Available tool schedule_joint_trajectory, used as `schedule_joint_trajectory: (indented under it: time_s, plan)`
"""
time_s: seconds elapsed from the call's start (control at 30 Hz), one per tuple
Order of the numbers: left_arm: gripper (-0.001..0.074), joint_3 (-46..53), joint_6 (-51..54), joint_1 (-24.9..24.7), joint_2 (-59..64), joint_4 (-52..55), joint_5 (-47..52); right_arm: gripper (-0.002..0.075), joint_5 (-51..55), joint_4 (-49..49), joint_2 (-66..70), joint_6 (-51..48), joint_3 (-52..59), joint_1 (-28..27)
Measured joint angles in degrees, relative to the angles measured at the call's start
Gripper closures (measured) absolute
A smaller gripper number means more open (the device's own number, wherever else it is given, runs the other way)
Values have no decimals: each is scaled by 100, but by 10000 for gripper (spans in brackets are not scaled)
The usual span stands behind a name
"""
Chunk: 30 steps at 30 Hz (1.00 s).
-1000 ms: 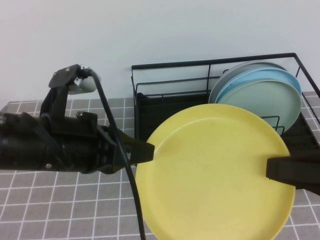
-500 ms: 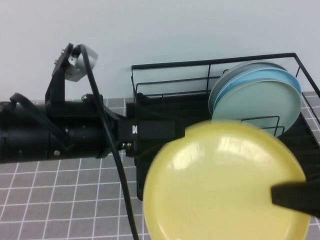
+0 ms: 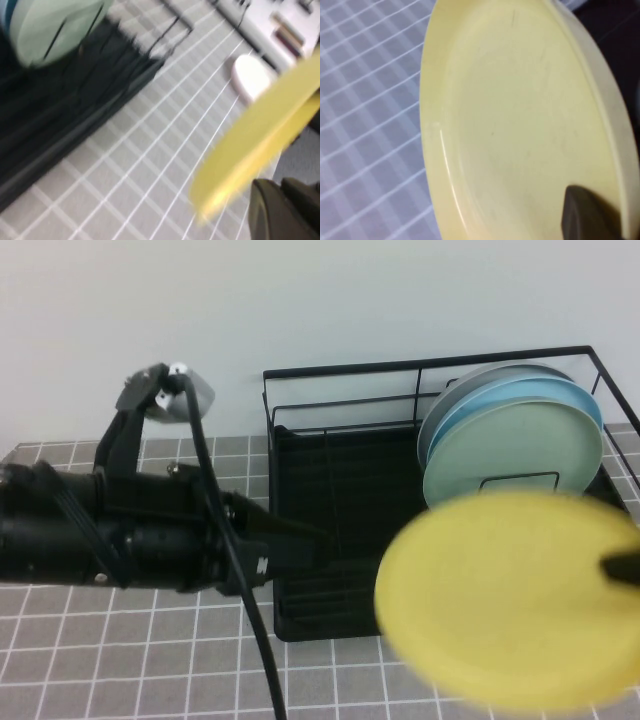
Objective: Place plate on rack
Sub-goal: Place the plate on the rack
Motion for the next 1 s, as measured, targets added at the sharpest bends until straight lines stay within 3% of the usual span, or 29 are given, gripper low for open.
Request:
schedule_joint_trajectory:
  time_s: [0.2,0.33,0.47,0.73,1.0]
  plan:
    - [735,0,-47,0,-135,231,210,640,-871,-908,0,-63,-1124,0]
    - [735,0,-288,0,-454,514,-59,640,-903,-1528,194,-560,-1807,0]
    - [735,24,-1050,0,-986,1560,-616,640,-867,-1679,576,-660,-2286,0]
    - [735,543,-2528,0,-2087,3503,-1160,640,-766,-1478,1397,-3094,-2473,0]
    - [735,864,-3713,0,-2628,4993,-1141,641,-1285,-836,2217,-4255,-2473,0]
